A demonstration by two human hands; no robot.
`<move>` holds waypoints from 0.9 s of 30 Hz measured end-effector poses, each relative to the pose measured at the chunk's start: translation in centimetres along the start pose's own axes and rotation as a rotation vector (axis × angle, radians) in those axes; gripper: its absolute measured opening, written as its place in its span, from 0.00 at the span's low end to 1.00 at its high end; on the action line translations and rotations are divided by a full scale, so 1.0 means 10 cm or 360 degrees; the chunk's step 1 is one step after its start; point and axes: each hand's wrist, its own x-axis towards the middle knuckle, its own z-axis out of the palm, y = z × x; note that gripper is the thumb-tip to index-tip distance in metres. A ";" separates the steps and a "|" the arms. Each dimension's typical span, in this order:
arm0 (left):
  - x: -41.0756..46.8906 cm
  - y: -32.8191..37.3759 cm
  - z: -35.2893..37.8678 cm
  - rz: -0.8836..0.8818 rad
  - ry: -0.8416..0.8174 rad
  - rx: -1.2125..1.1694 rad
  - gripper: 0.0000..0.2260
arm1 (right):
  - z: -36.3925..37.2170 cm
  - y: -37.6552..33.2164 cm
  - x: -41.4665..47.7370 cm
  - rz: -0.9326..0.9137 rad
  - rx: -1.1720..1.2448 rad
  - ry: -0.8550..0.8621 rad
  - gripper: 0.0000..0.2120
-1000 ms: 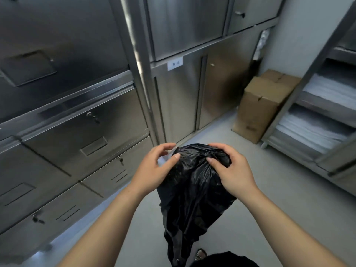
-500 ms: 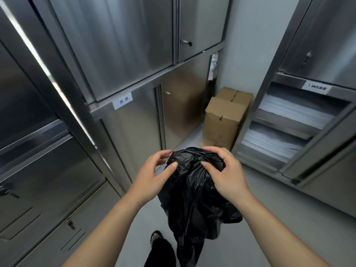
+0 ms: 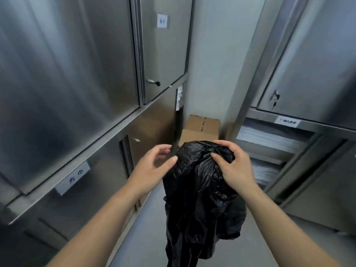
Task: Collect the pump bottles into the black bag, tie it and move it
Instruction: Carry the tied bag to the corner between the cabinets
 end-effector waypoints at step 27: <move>3.35 -0.14 0.18 0.0185 0.0065 -0.0030 0.25 | 0.10 0.30 3.51 -0.0223 0.0189 0.0327 0.12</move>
